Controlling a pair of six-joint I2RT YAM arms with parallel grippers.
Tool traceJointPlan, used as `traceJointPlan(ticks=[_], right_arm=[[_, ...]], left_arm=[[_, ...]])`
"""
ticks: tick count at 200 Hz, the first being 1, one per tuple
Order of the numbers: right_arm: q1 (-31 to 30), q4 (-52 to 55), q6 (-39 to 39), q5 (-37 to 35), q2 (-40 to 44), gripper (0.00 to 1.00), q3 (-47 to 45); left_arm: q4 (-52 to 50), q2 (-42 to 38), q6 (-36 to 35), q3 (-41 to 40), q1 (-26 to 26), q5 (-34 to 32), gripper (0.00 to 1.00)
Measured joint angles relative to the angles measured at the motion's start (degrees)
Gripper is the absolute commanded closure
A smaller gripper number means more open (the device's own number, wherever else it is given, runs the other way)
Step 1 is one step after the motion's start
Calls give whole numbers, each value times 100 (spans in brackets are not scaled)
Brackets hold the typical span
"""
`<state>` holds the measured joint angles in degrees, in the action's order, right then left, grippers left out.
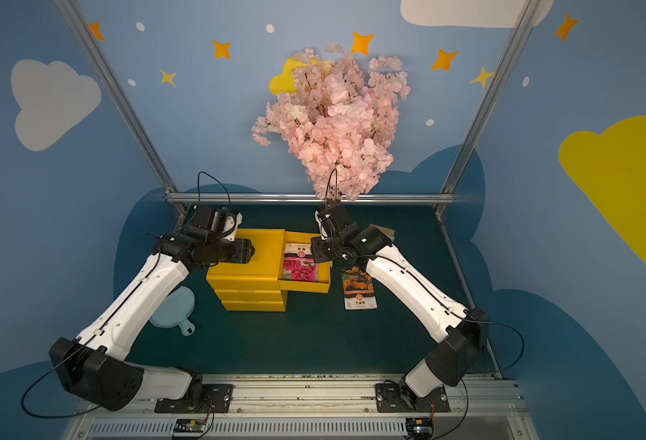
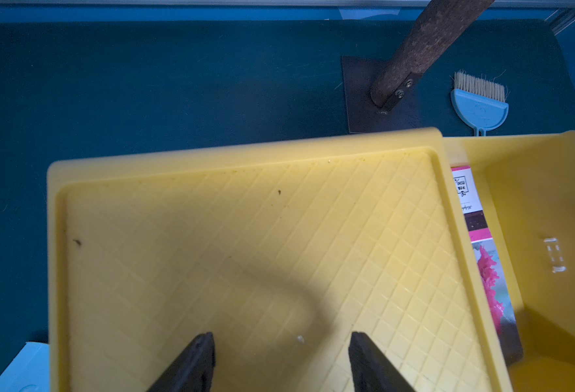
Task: Take the seed bags out of the drawer
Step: Adjust the seed packet in the drawer.
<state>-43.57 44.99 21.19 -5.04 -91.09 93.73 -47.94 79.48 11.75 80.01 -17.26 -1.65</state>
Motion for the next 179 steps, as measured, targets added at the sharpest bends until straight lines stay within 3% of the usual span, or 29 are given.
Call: traceJointPlan(ticks=[60,179], right_arm=[[-232,286,168,-542,-1078,34,573],[-229,382,503,-750,-1777,37,957]], left_arm=[[76,-44,-4,-70,0,26,33],[116,-55,-107,-105,17,50,33]])
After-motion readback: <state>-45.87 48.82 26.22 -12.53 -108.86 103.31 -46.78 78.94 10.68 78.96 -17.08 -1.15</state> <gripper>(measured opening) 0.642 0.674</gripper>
